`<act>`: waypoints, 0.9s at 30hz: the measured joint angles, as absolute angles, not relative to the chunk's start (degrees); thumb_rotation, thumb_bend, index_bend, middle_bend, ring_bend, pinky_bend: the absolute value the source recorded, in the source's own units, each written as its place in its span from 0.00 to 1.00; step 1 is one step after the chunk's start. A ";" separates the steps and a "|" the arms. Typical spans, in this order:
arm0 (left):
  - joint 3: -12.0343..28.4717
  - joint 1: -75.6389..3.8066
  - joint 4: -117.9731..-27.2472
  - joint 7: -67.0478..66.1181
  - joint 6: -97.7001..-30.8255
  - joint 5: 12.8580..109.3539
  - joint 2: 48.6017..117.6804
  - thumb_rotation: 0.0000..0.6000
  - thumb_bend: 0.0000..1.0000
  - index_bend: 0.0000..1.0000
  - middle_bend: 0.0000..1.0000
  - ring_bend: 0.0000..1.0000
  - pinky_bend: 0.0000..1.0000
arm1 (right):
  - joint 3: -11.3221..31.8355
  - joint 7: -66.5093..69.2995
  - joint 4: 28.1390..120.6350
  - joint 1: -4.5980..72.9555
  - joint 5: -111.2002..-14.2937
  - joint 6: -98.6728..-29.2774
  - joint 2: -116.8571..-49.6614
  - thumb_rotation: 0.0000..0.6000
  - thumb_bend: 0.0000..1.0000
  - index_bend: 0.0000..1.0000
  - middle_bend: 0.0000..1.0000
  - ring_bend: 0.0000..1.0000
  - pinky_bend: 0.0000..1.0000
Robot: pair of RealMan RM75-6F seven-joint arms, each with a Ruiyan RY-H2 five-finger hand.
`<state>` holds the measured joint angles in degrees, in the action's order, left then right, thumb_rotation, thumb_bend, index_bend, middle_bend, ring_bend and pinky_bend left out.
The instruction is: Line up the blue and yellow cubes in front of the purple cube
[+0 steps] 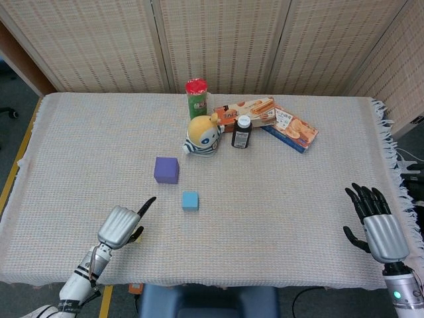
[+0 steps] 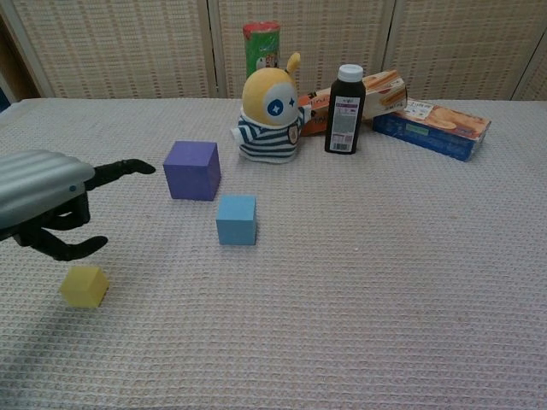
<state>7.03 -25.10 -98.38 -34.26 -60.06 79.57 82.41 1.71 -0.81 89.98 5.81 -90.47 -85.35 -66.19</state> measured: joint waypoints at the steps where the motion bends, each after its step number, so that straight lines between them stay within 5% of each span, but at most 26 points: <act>1: 7.69 -26.37 -98.38 -35.30 -58.77 77.67 83.44 1.00 0.38 0.12 1.00 1.00 1.00 | 1.79 -0.60 89.93 5.84 -90.20 -85.19 -66.12 1.00 0.07 0.00 0.00 0.00 0.00; 27: 13.92 -42.39 -81.40 -32.09 -49.41 61.83 98.02 1.00 0.36 0.18 1.00 1.00 1.00 | 3.48 0.96 88.82 5.87 -85.31 -82.91 -64.86 1.00 0.07 0.00 0.00 0.00 0.00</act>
